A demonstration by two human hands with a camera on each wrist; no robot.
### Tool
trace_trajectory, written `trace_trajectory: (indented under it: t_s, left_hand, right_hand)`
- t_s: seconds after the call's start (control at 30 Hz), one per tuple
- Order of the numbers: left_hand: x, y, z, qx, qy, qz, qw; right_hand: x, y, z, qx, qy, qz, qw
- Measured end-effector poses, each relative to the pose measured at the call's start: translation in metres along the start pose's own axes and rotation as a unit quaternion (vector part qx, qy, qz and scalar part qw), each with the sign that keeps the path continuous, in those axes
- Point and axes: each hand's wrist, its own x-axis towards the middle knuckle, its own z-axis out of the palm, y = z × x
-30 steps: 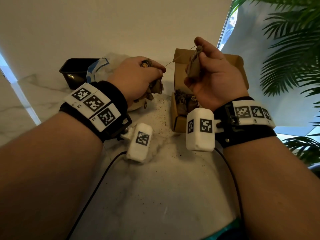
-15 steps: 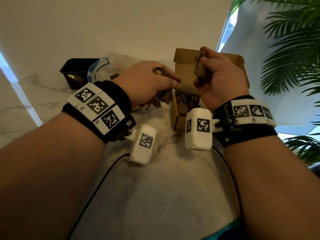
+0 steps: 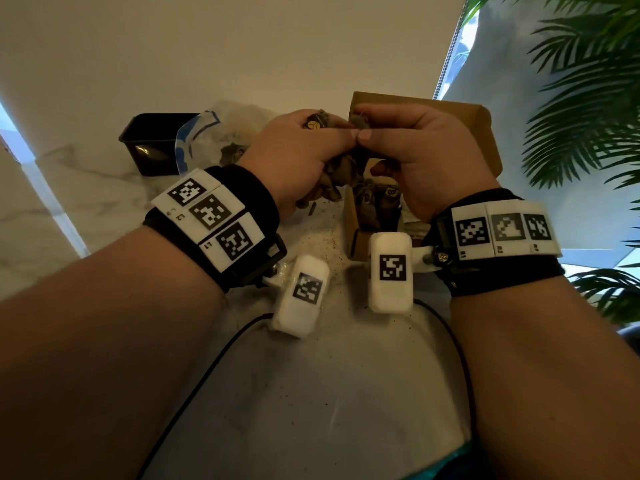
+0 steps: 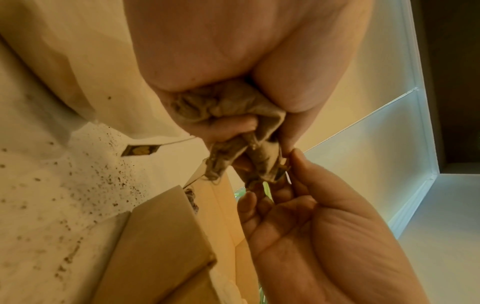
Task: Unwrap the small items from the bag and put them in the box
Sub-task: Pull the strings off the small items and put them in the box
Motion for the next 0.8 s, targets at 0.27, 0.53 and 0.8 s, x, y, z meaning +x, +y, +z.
trace_trajectory:
  t_s: [0.27,0.53,0.8]
  left_hand:
    - [0.009,-0.007,-0.007,0.062,0.030,-0.065,0.995]
    - [0.012,-0.018,-0.004,0.138,-0.074,-0.148,0.976]
    - [0.012,-0.028,0.001,0.130,-0.107,-0.202,0.965]
  right_hand:
    - [0.007,-0.008,-0.025,0.045,0.180,0.057,0.981]
    - [-0.006,-0.008,-0.042,-0.155,0.029,0.224,0.962]
    - [-0.004,-0.016,-0.029,-0.360,-0.082,0.240,0.898]
